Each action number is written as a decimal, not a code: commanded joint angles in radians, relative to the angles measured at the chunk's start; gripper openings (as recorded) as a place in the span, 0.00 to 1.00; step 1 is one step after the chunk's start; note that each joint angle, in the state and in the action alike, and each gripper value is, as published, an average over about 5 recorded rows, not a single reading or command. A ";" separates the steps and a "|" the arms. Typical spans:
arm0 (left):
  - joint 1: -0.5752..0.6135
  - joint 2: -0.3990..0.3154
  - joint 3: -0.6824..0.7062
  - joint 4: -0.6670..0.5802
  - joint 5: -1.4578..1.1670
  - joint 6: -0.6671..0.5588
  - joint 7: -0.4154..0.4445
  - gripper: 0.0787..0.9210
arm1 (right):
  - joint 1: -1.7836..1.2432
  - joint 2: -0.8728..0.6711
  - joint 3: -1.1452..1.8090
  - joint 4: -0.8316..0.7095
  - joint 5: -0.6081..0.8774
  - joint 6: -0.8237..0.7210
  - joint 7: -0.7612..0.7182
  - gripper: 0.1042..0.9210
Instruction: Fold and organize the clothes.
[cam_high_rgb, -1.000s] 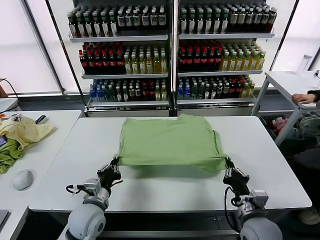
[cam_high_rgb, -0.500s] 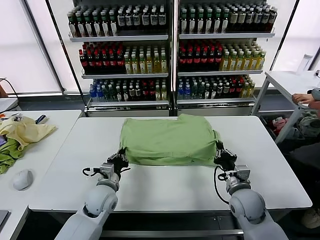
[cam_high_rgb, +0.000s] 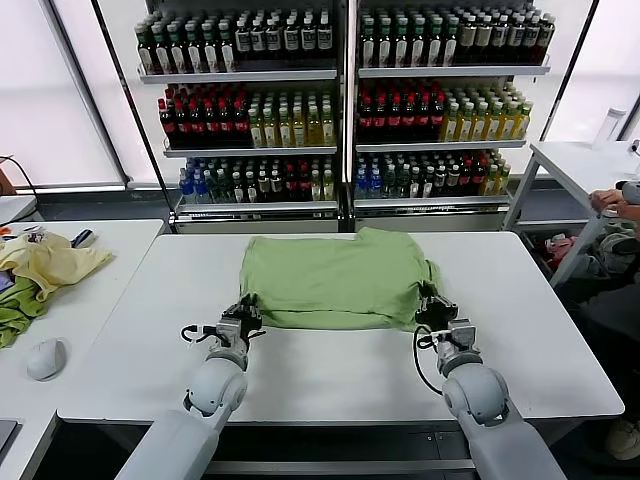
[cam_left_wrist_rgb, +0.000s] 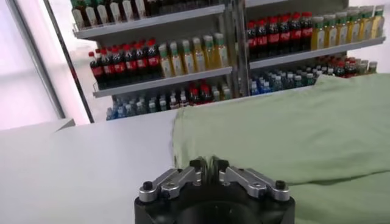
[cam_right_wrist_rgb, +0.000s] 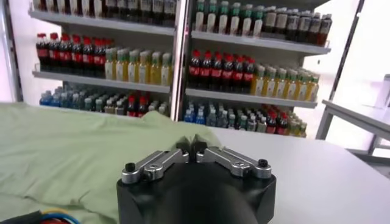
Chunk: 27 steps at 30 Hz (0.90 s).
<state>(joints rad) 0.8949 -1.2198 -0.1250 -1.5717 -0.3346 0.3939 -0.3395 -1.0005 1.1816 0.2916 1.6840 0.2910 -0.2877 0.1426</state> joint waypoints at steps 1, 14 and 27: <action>0.042 0.006 -0.015 -0.036 0.012 0.005 -0.009 0.33 | -0.027 0.003 0.011 0.014 -0.011 -0.012 -0.007 0.42; 0.127 0.050 -0.066 -0.106 -0.040 0.016 -0.011 0.78 | -0.150 0.007 0.113 0.043 0.072 -0.046 0.045 0.84; 0.044 0.028 -0.034 -0.021 -0.086 0.028 -0.011 0.79 | -0.097 0.016 0.070 -0.010 0.193 -0.114 0.081 0.76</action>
<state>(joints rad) 0.9621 -1.1908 -0.1620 -1.6212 -0.3964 0.4176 -0.3511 -1.0928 1.2012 0.3627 1.6808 0.4288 -0.3788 0.2136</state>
